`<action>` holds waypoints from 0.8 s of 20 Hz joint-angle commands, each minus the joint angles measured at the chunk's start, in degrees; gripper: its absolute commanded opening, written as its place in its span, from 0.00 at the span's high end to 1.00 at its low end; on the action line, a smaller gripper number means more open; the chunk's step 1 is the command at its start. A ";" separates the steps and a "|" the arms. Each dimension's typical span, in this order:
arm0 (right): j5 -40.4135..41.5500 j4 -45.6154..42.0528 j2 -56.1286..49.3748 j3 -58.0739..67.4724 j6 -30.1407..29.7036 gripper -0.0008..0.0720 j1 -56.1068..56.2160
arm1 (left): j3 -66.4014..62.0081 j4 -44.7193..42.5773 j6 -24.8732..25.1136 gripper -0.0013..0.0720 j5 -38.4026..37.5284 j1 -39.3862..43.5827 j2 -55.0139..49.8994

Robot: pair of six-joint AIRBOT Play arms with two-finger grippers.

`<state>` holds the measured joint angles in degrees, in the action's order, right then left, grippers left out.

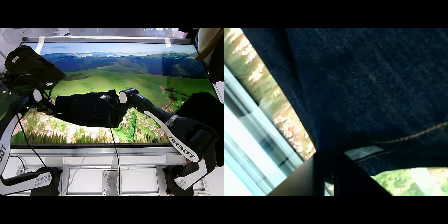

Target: Fold the clothes and pants, and hang the long-sleeved shirts on hangers.

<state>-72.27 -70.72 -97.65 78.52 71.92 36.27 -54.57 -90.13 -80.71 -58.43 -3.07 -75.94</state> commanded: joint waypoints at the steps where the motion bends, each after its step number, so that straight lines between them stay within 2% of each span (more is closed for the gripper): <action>1: -0.61 -0.02 0.13 -0.48 3.48 0.71 -0.22 | 0.61 0.09 -0.22 0.46 0.72 0.20 0.20; 2: -3.67 -0.11 0.15 0.33 4.07 0.41 -0.68 | 0.20 0.09 -0.26 0.06 0.17 0.13 0.83; 3: -8.11 -0.20 0.26 1.84 4.11 0.36 -1.18 | -0.46 0.09 -0.26 0.03 -0.68 -0.09 1.92; 4: -11.63 -0.63 0.92 3.48 4.09 0.36 -1.90 | -1.46 0.09 -0.28 0.04 -1.70 -0.28 3.72; 6: -15.30 -2.34 4.17 6.64 3.39 0.36 -4.07 | -3.72 0.09 -0.28 0.11 -2.21 -0.74 8.98; 8: -12.46 -2.36 8.87 7.76 2.47 0.36 -7.67 | -5.44 0.11 -0.28 0.11 -1.33 -0.98 15.39; 10: -8.68 5.14 10.86 7.65 4.85 0.36 -13.68 | -5.57 0.13 -0.28 0.11 0.57 -0.96 21.66; 12: -7.26 16.83 9.20 6.60 5.64 0.36 -20.83 | -5.55 0.15 -0.28 0.11 0.55 -0.96 26.51; 13: -6.16 22.60 7.50 5.46 5.68 0.29 -23.87 | -5.55 0.17 -0.28 0.11 0.57 -0.96 28.41; 14: -4.76 26.32 5.73 4.15 6.12 0.16 -26.08 | -5.55 0.17 -0.28 0.11 0.57 -0.96 29.81; 15: -3.56 28.81 3.54 3.06 6.91 0.15 -27.82 | -5.55 0.20 -0.28 0.11 0.52 -0.96 30.95; 16: -3.17 30.42 1.07 2.60 6.88 0.10 -28.94 | -5.55 0.22 -0.28 0.11 0.52 -0.96 31.89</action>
<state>-78.39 -51.16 -92.49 82.96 77.60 12.97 -59.94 -89.97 -80.97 -58.26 -3.97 -48.45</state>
